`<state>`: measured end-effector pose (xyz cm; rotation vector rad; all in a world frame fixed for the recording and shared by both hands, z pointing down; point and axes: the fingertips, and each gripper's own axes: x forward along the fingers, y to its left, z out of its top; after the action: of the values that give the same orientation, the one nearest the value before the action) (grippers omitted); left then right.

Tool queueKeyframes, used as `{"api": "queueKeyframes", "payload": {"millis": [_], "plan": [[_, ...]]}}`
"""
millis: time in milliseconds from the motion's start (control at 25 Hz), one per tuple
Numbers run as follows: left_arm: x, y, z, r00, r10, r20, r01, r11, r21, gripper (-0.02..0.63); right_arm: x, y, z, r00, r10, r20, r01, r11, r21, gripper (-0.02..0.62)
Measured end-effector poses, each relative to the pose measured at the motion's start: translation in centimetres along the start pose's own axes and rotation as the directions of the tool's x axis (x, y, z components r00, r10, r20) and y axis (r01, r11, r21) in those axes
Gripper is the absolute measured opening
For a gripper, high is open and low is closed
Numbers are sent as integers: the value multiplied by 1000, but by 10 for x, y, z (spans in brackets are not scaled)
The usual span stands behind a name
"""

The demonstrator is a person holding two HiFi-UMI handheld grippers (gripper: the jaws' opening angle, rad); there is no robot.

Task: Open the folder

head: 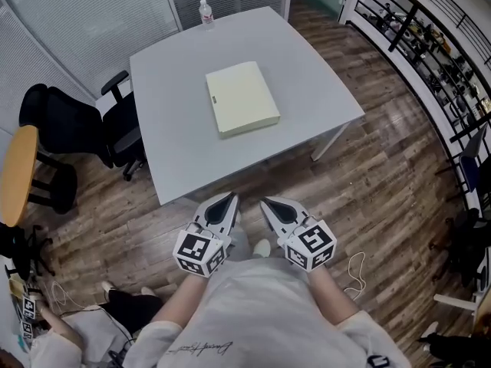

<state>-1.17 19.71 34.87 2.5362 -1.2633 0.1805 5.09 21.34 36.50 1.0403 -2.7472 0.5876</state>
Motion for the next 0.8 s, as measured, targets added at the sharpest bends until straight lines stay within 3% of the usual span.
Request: {"api": "queueKeyframes", "payload": {"millis": [360,800], "plan": [[29,21,11,1000,-30,-3,30,1000,-1,9,18,-20,8,1000,-12,-13,12,1000,-3,18],[69,80,32,997,-74,16,74,997,-30,9,76,-55,41,999,-49,-20,48,999,-20,18]]}}
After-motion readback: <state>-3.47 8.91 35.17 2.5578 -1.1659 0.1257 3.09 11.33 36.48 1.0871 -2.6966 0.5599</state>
